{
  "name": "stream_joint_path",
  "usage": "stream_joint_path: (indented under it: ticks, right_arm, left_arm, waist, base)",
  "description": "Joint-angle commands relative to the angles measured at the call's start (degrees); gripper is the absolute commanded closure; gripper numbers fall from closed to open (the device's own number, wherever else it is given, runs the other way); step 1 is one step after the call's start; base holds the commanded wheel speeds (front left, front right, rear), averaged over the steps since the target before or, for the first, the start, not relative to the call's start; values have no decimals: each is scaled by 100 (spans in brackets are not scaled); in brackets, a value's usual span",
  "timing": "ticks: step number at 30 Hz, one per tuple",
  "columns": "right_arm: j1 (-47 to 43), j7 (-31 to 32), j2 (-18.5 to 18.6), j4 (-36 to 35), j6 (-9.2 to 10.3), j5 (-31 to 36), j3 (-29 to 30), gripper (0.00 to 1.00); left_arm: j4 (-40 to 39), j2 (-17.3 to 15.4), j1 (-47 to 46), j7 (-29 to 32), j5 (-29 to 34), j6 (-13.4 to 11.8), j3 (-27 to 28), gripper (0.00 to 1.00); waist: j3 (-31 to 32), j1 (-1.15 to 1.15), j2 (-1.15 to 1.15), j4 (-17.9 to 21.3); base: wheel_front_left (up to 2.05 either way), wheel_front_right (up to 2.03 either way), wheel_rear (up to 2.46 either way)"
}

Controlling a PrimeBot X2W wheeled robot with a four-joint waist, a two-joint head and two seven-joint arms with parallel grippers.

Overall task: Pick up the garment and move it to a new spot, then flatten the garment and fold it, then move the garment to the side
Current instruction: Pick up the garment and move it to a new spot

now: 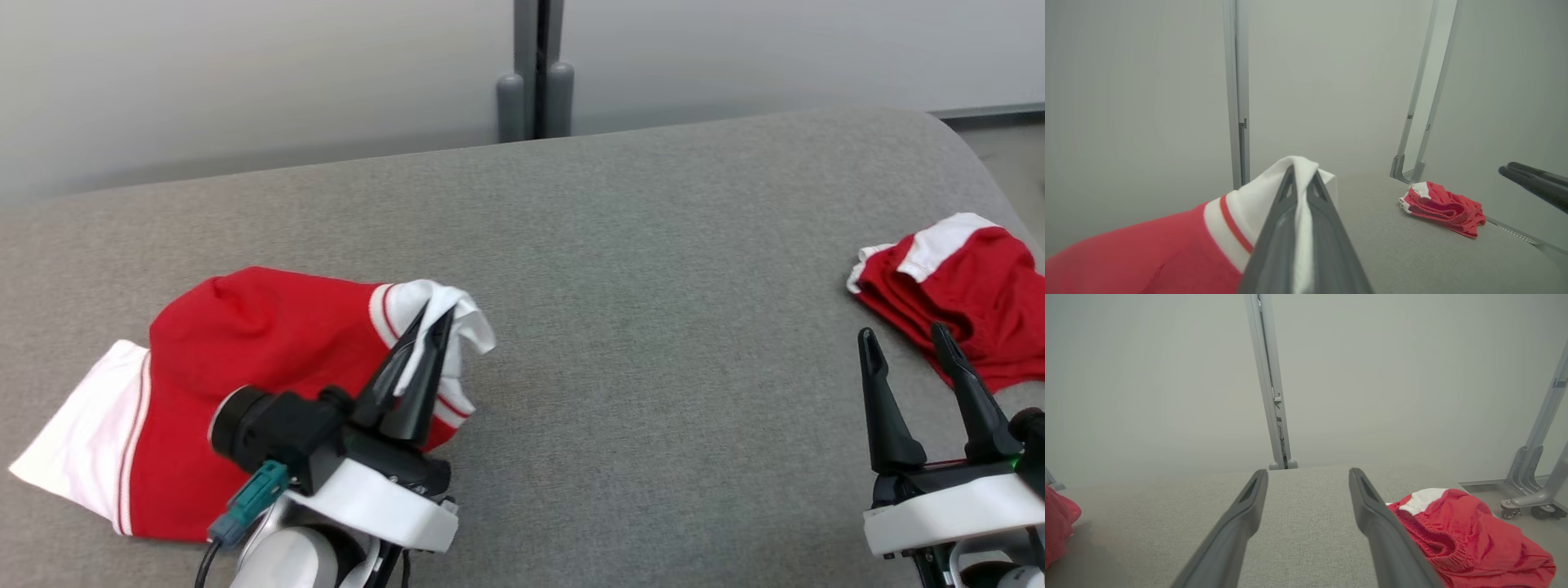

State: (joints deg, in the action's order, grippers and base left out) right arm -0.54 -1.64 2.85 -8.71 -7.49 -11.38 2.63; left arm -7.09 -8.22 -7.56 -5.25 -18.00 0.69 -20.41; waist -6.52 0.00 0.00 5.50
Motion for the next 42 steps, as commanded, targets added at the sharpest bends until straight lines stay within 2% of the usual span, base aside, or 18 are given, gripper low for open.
stream_joint_path:
  ticks: [1,10,15,16,23,24,25,26,31,36,42]
  right_arm:
    - [33,-48,20,-7,-2,-34,1,0]
    - [264,-202,20,115,-2,-204,-136,0]
    - [303,-397,17,321,-2,-433,-263,0]
    - [337,-491,18,380,-2,-499,-303,0]
    - [497,-717,18,620,-2,-578,-387,0]
    - [526,-731,19,656,-2,-571,-401,0]
    - [546,-744,19,677,-2,-558,-422,0]
    - [570,-767,17,691,-2,-541,-433,0]
    - [653,-740,21,730,-2,-433,-391,0]
    - [664,-623,20,647,-2,-271,-233,0]
    - [588,-500,21,549,-2,-149,-117,0]
  left_arm:
    - [-42,15,-186,5,40,48,-51,100]
    - [275,333,-1050,104,74,332,-746,100]
    - [888,431,-1360,205,-164,398,-1011,100]
    - [1238,439,-1446,251,-203,405,-1064,100]
    - [2261,415,-1776,354,-230,480,-1181,100]
    - [2348,421,-1794,374,-300,499,-1185,80]
    - [2377,433,-1824,328,-362,519,-1168,16]
    - [2424,438,-1876,307,-351,525,-1176,0]
    - [2476,412,-1921,-34,-467,419,-987,0]
    - [2291,306,-1822,-544,-668,106,-419,0]
    - [2102,58,-1604,-806,-878,-271,277,0]
  waist:
    - [-144,0,0,264]
    - [-670,0,0,1207]
    - [-975,0,0,1554]
    - [-1099,0,0,1627]
    - [-1382,0,0,1601]
    - [-1401,0,0,1568]
    - [-1413,0,0,1532]
    - [-1414,0,0,1489]
    - [-1316,0,0,1180]
    - [-1140,0,0,832]
    - [-988,0,0,479]
  base:
    - [0,0,0]
    - [0,0,0]
    - [0,0,0]
    - [0,0,0]
    - [0,0,0]
    - [0,0,0]
    - [0,0,0]
    - [0,0,0]
    - [0,0,0]
    - [0,0,0]
    - [0,0,0]
